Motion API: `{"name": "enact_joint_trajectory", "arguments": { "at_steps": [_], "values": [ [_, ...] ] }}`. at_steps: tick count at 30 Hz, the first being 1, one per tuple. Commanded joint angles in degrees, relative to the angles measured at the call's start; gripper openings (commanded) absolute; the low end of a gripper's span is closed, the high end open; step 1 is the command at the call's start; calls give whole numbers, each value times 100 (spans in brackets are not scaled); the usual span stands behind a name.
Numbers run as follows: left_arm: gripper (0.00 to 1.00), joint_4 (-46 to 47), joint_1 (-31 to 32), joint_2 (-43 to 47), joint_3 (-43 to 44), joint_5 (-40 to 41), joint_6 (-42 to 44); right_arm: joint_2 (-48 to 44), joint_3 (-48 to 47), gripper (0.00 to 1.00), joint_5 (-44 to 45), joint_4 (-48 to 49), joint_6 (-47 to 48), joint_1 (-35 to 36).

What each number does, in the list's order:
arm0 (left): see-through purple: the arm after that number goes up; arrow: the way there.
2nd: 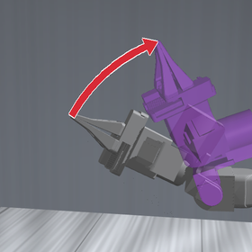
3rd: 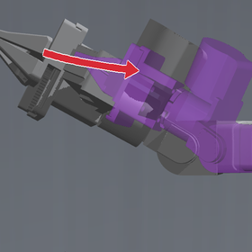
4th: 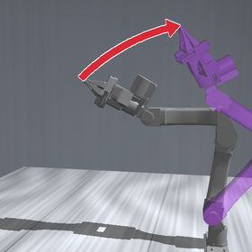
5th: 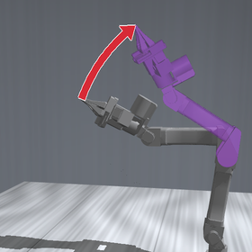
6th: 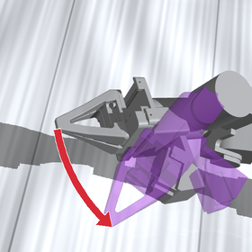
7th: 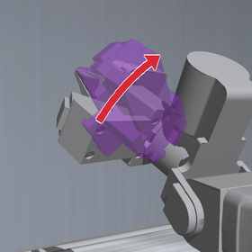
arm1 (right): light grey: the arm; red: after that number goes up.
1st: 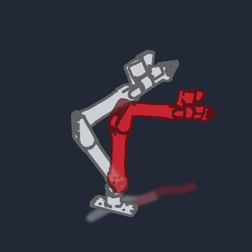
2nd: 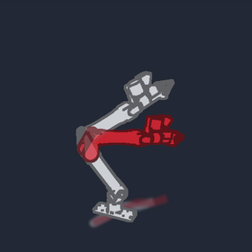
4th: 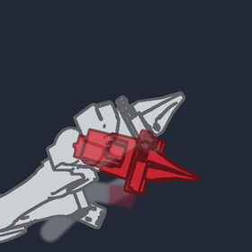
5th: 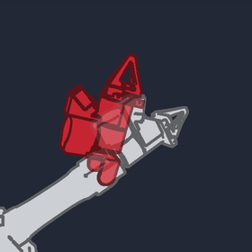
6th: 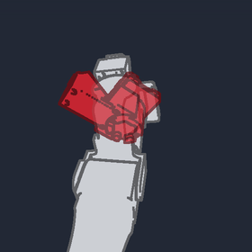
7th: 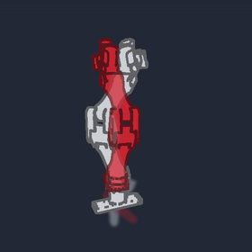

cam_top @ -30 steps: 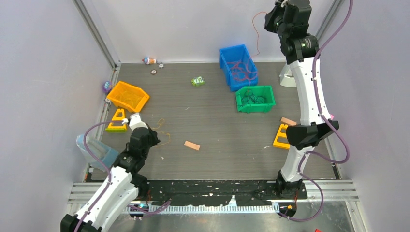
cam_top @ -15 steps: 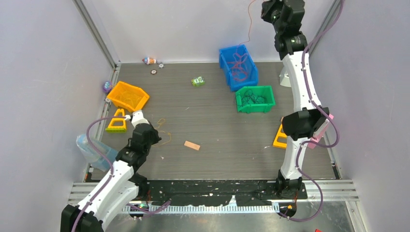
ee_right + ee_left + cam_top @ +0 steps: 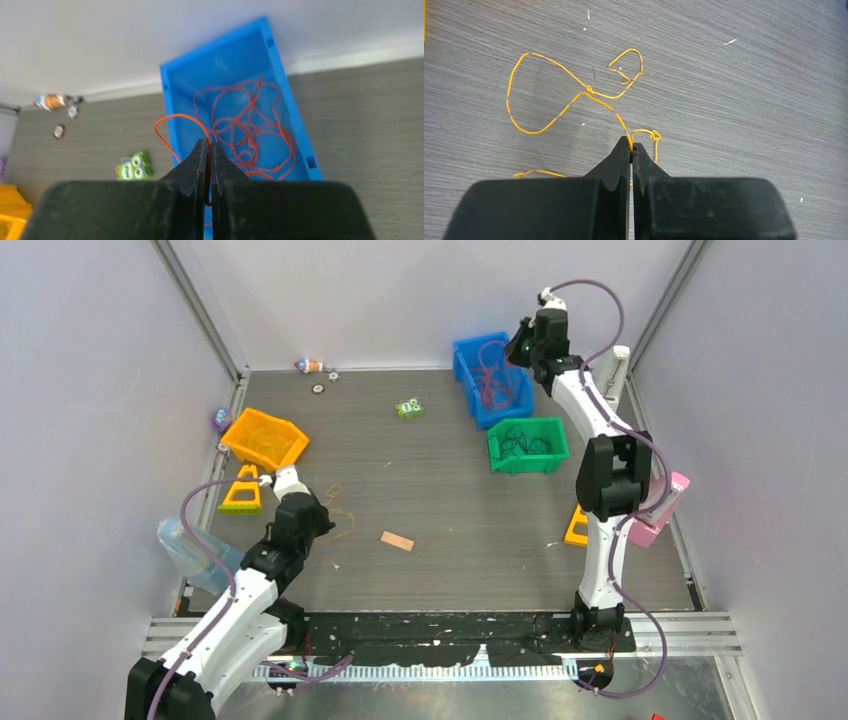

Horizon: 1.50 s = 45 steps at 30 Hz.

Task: Untangle the cables
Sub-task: Place the cable in the bin.

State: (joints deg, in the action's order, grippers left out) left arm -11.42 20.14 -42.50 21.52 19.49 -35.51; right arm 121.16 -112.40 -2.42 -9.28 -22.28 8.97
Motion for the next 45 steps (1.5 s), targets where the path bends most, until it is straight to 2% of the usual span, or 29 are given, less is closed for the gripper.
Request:
{"name": "enact_joint_trajectory", "arguments": {
  "at_steps": [1, 4, 7, 8, 14, 16, 17, 18, 19, 20, 21, 22, 23, 26, 30, 33, 37, 39, 42, 45],
  "values": [
    [0, 359, -28, -21, 228, -64, 91, 454, -27, 10, -306, -289, 177, 151],
    [0, 332, -28, -52, 266, -100, 143, 884, -346, 17, -368, -749, 196, 237],
    [0, 200, -28, -45, 340, -107, 178, 1203, -866, 43, -467, -1037, 200, 253],
    [0, 147, -28, -40, 359, -97, 198, 1172, -973, 55, -472, -1123, 203, 253],
    [0, -222, -28, -66, 619, 158, 150, 347, -641, 84, -231, -1084, 368, 283],
    [6, -349, -28, -160, 733, 271, 85, -64, -278, 91, -163, -987, 451, 300],
    [12, -430, -28, -219, 810, 330, 61, -210, -131, 95, -136, -948, 505, 305],
    [22, -507, -34, -293, 879, 391, 48, -511, 208, 98, -132, -838, 514, 310],
    [38, -596, -36, -373, 955, 437, 38, -662, 407, 100, -151, -707, 543, 314],
    [62, -657, -44, -456, 1027, 467, 25, -1000, 797, 97, -170, -632, 555, 315],
    [79, -732, -50, -555, 1115, 472, 16, -1162, 1022, 96, -230, -442, 564, 311],
    [91, -779, -54, -654, 1179, 458, 16, -1514, 1481, 96, -254, -355, 542, 313],
    [98, -821, -62, -773, 1254, 412, 17, -1854, 1925, 95, -309, -149, 520, 315],
    [100, -1047, -72, -1152, 1508, 269, -58, -2513, 2800, 95, -521, 261, 372, 322],
    [100, -1518, -104, -1750, 1838, 500, -431, -3322, 3786, 95, -661, 606, 285, 428],
    [100, -1536, -107, -2218, 2229, 208, 368, -3868, 4448, 95, -676, 748, 255, 515],
    [100, -2329, -140, -3056, 3134, -27, 1446, -4388, 5036, 95, -804, 882, 160, 567],
    [99, -2607, -135, -3399, 3434, -562, 1975, -4587, 5218, 95, -852, 886, 137, 607],
    [99, -2256, -108, -3433, 3328, -1587, 2660, -4810, 5398, 95, -912, 888, 83, 677],
    [100, -2600, -98, -3654, 3582, -1753, 3156, -4901, 5566, 95, -978, 891, 61, 778]
  ]
}}
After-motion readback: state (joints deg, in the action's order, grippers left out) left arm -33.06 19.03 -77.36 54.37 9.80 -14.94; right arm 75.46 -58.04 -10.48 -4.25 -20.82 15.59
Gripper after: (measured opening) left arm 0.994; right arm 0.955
